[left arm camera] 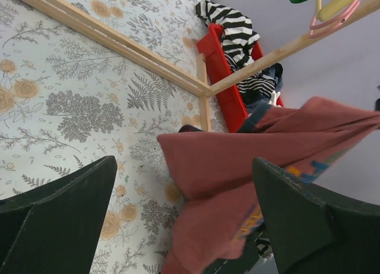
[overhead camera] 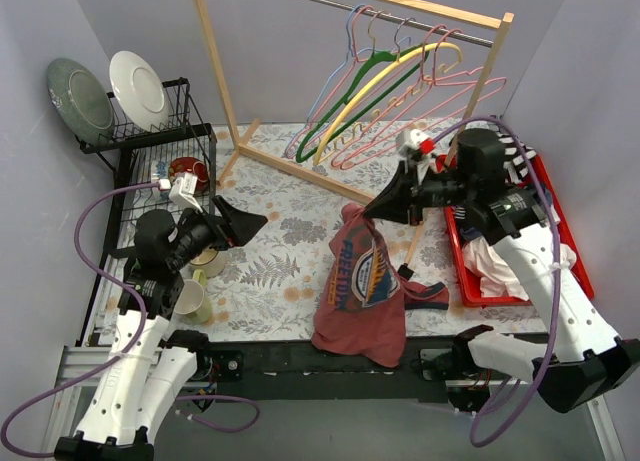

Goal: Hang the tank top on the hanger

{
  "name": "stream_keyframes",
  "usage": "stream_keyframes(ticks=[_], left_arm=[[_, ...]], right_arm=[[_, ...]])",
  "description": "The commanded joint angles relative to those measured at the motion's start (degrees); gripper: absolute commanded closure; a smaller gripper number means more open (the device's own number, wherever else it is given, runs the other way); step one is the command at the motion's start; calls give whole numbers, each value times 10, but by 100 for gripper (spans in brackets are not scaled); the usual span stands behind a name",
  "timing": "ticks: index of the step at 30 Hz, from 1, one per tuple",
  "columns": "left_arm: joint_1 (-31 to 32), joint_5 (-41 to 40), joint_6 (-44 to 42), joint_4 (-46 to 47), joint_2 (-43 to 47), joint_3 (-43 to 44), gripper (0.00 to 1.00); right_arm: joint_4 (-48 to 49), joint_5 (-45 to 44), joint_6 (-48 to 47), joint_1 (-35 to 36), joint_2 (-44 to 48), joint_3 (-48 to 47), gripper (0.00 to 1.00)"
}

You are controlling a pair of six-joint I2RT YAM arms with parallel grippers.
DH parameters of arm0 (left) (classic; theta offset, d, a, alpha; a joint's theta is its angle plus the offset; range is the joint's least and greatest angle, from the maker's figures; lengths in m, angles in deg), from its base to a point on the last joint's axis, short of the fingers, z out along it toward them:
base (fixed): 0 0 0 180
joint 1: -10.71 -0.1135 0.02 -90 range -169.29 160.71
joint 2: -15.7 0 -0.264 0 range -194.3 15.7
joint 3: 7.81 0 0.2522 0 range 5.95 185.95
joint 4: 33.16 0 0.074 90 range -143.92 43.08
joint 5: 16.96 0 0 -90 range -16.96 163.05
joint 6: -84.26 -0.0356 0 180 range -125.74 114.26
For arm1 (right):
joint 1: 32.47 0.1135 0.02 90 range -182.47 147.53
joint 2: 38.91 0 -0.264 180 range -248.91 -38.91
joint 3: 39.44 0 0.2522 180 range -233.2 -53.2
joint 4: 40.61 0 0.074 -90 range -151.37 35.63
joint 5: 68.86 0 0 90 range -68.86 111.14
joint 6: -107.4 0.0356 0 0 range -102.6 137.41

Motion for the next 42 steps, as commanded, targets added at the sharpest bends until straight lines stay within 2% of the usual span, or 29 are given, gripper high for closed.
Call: stream_keyframes(ticks=[1,2,3,4,6,7,9,10,13,16,19,20,24,25,26,32,35,42], left_arm=[[2,24,14,-5,-10,22,2],[2,32,15,-6,-12,22,2],[2,35,15,-6,-15,25,2],[2,42,15,-5,-15,26,2],[2,61,18,-7,-16,26,2],[2,69,18,-7,-17,21,2],[1,95,19,-10,-20,15,2],[3,103,23,-11,-21,3,3],[12,129,34,-12,-29,-24,8],[60,87,44,-12,-29,-42,11],[148,7,57,-12,-40,-45,14],[200,-19,66,-12,-49,-42,16],[324,-137,83,-13,-113,-22,20],[346,-192,86,-12,-123,-17,20],[391,-215,88,-12,-135,-12,21],[531,-372,116,3,-269,23,22],[572,-414,117,11,-343,56,23],[599,-471,114,-22,-499,147,26]], right_arm=[[-150,-193,-277,139,-18,13,78],[-171,-262,-304,176,-22,44,72],[-179,-285,-324,234,-26,58,68],[-186,-294,-352,247,-32,69,61],[-204,-286,-371,247,-30,92,54],[-211,-295,-392,247,-19,99,46],[-215,-333,-403,236,3,126,39],[-214,-342,-407,228,29,137,33],[-205,-389,-418,192,76,190,27],[-204,-414,-420,141,95,243,26],[-196,-425,-421,99,92,292,27],[-190,-430,-421,84,89,301,27],[-160,-450,-410,57,75,326,27],[-154,-454,-401,51,68,327,28],[-151,-456,-398,38,64,326,28],[-155,-461,-391,-11,58,332,32],[-168,-464,-405,-33,67,341,32],[-183,-504,-430,-80,49,369,33]])
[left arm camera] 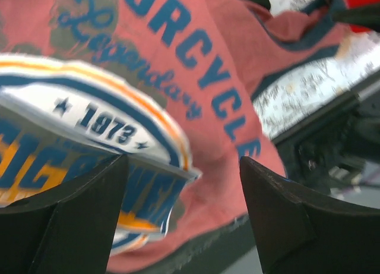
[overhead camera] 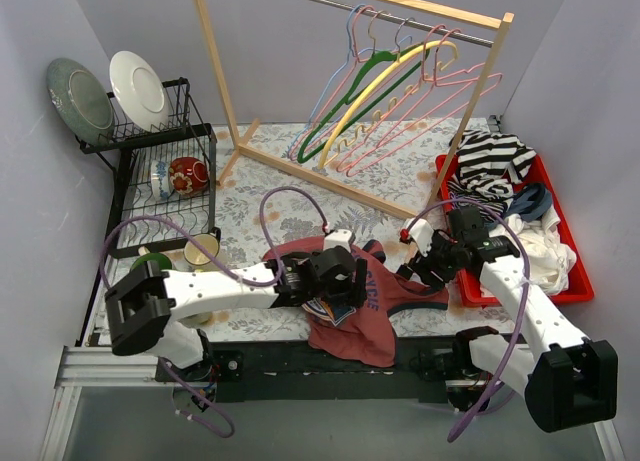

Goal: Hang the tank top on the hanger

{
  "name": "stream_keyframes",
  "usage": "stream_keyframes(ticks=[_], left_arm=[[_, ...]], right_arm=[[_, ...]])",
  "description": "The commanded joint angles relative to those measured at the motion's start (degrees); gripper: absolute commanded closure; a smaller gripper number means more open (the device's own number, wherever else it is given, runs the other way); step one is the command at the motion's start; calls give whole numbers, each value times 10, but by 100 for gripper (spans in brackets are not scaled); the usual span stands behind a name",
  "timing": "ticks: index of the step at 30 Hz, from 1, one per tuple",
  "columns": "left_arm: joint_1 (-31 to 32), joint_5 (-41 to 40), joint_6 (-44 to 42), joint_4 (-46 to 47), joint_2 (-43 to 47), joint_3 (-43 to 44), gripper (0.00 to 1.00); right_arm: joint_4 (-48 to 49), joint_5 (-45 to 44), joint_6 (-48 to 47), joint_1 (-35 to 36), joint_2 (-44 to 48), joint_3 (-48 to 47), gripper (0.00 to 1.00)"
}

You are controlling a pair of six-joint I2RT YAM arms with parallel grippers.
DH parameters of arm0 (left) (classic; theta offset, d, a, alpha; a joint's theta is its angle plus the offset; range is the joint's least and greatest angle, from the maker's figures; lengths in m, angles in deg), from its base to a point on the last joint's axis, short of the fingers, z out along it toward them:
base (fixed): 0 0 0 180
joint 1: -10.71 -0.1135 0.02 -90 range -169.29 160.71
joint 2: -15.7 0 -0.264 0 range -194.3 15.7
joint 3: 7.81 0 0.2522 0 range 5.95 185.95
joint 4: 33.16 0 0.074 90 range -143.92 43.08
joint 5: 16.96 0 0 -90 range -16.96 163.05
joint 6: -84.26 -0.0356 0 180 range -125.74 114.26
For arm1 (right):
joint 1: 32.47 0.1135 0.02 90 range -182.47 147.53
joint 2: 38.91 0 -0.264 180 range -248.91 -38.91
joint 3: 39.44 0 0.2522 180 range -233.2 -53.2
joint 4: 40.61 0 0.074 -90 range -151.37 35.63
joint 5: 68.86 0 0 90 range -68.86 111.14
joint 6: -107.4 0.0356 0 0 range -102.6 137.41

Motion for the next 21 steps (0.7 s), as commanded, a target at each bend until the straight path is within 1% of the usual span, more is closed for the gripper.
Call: stream_keyframes(ticks=[1,4,7,8,10,11,13,14,15,16,17,18,20,21], left_arm=[[10,-73,7,-35,-64,56,26],[16,-73,18,-43,-92,56,27],[19,-58,33,-39,-89,24,35],[19,-52,37,-36,-82,14,41],[20,-44,49,-26,-61,-23,49],[20,-38,54,-25,-51,-33,60],[20,-37,67,-23,-21,-67,73],[20,-37,71,-24,-12,-78,82],[20,-37,81,-24,-1,-97,93],[20,-37,84,-27,18,-107,97],[20,-37,90,-31,27,-115,100],[20,-36,96,-34,37,-122,100],[20,-30,114,-49,70,-145,100],[20,-27,119,-54,83,-153,100]], right_arm=[[-14,-22,-24,-26,-15,21,34],[-22,-5,-32,-34,-28,34,36],[-32,14,-49,-33,-44,41,39],[-38,16,-55,-33,-49,44,40],[-51,36,-77,-33,-66,42,43],[-55,40,-81,-33,-71,42,45],[-60,53,-92,-34,-88,40,53],[-64,58,-94,-34,-95,37,58],[-71,65,-95,-33,-109,34,69],[-73,74,-97,-33,-116,32,75],[-78,78,-102,-32,-120,28,81],[-84,81,-102,-33,-123,19,92],[-92,92,-105,-32,-107,8,99],[-101,99,-107,-33,-97,-8,99]])
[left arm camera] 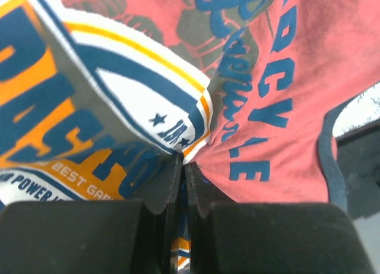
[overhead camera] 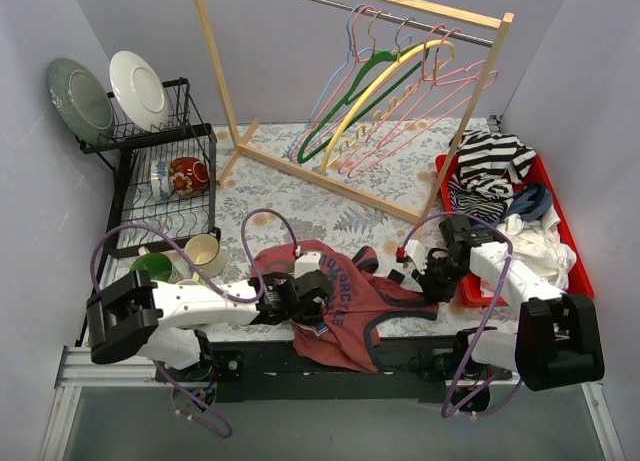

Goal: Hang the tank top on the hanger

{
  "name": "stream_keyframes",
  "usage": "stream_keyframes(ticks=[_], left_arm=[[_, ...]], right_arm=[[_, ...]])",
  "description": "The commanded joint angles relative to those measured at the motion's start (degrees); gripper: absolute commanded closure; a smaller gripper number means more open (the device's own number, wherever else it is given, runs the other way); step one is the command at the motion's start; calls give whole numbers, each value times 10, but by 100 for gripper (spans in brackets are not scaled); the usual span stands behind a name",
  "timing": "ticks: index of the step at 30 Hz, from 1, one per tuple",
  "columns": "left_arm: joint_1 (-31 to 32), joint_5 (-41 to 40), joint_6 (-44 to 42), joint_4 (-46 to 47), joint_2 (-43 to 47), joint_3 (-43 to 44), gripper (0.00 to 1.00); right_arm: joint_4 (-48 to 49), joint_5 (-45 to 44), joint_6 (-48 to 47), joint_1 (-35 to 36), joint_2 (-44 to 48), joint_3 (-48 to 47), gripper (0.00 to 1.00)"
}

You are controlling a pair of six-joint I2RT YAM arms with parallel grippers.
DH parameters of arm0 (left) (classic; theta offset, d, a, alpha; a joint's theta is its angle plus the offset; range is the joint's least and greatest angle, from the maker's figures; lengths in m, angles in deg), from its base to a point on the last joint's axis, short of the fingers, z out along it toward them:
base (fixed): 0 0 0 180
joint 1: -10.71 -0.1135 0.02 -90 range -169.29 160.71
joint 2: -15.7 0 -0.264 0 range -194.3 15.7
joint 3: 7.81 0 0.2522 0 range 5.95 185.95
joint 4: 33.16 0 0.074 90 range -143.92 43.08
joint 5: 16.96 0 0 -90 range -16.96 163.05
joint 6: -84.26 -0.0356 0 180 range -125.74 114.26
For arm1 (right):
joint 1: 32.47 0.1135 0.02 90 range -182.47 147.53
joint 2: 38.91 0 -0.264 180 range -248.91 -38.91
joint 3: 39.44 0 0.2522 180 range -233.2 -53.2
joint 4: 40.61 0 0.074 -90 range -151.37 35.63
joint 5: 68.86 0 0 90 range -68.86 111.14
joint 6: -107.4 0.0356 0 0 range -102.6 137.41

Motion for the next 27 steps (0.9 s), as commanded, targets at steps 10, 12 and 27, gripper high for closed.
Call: stream_keyframes(ticks=[10,12,27], left_arm=[[1,111,35,-6,256,-83,100],[1,166,0,26,272,-84,80],[-21,1,-144,173,63,49,28]], right_arm=[[-63,111,-40,-1,96,-97,99],[-73,97,-52,-1,87,-90,99],[-66,-8,-100,-2,81,-15,99]])
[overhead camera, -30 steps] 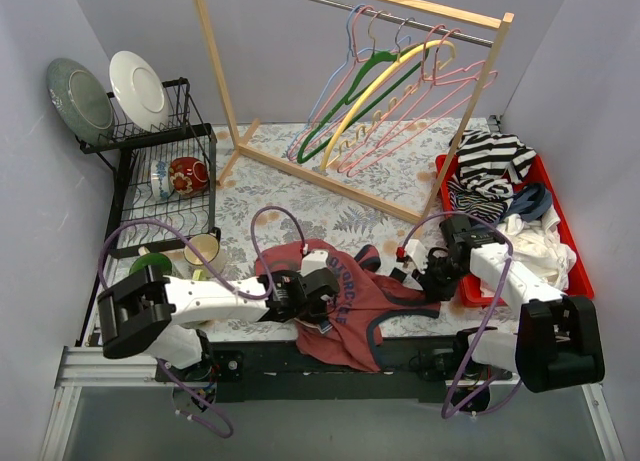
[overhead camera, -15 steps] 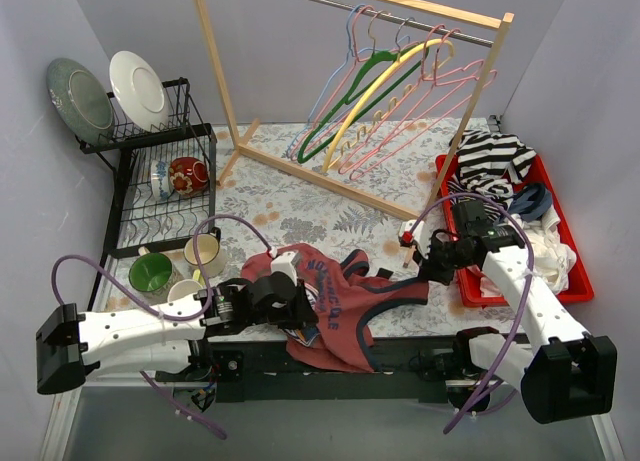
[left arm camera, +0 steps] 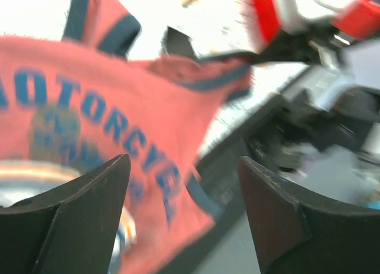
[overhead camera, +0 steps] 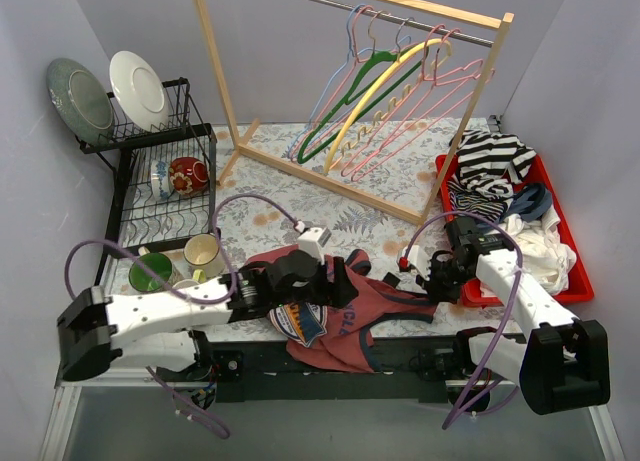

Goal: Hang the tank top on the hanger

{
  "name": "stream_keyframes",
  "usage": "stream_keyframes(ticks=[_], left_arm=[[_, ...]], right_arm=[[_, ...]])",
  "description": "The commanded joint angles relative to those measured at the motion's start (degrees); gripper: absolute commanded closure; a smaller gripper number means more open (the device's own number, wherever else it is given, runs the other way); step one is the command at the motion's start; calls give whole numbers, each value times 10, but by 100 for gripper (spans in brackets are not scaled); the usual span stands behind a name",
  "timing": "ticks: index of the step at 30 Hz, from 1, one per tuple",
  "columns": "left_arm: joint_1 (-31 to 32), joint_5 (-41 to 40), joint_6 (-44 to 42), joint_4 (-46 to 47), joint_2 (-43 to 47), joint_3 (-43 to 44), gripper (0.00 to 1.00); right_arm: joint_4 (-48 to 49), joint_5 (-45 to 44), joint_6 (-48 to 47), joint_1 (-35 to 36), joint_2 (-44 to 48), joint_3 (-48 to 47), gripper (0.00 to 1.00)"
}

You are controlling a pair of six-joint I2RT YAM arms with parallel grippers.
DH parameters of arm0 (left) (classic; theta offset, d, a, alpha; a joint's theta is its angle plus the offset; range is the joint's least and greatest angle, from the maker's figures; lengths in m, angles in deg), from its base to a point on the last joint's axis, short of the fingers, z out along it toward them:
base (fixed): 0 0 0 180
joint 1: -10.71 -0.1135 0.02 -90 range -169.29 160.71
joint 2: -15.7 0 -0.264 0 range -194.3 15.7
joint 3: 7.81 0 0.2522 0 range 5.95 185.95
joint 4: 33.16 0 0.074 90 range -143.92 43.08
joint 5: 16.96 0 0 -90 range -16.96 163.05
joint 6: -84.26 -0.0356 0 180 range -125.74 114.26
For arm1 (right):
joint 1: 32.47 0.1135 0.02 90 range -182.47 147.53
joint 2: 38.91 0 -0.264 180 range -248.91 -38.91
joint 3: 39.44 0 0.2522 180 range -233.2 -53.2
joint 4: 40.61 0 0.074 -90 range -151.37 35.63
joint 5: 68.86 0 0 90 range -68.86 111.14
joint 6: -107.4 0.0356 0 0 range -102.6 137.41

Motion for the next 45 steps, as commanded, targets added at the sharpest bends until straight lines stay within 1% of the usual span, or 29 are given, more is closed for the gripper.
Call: stream_keyframes(ticks=[1,3,6,7,10,16,20,23,25,26,28,30,32,33,34,36,37,38,40,42,43,44,45], left_arm=[[-2,-66,-77,62,-124,82,32],[-2,-101,-92,54,-189,113,35],[-2,-140,-111,35,-256,163,37],[-2,-164,-114,32,-268,174,37],[-2,-194,-128,16,-322,211,37],[-2,-224,-154,-16,-421,275,45],[-3,-249,-158,-37,-456,306,51],[-4,-272,-162,-46,-469,319,67],[-5,-293,-162,-53,-471,325,86],[-5,-297,-161,-55,-470,327,90],[-7,-305,-159,-58,-462,327,100],[-7,-307,-151,-63,-436,324,100],[-7,-292,-139,-65,-402,314,100],[-7,-281,-135,-65,-363,309,100],[-7,-252,-127,-65,-336,302,100],[-7,-220,-114,-49,-287,276,100],[-7,-188,-108,-44,-236,267,100],[-7,-173,-103,-32,-212,248,100],[-7,-139,-97,-28,-150,238,100],[-6,-120,-96,-28,-113,234,100],[-6,-113,-95,-26,-80,236,100],[-6,-91,-96,-24,-65,237,100],[-7,-85,-99,-23,-53,247,100]], right_arm=[[12,-12,3,-2,13,-1,99],[14,-4,9,-2,12,1,99],[17,4,15,-2,14,3,99],[19,7,16,-2,15,6,99],[23,14,21,-2,18,10,99],[26,21,25,-2,19,11,99],[25,24,30,-2,20,9,99],[26,27,31,-3,22,8,99],[23,28,32,-3,22,5,99],[22,28,33,-3,22,3,99],[16,29,33,-2,22,-3,99],[9,27,32,-4,26,-9,99],[-6,21,30,-4,35,-24,99],[-12,15,29,-5,38,-33,99],[-19,12,28,-5,49,-53,99],[-51,11,24,-11,58,-83,99],[-63,10,21,-12,70,-115,99],[-78,7,18,-16,75,-131,99],[-92,0,12,-19,89,-165,99],[-111,-14,7,-20,95,-224,99],[-118,-17,5,-20,96,-246,99],[-127,-20,-4,-21,95,-298,99],[-145,-20,-8,-20,92,-326,99]])
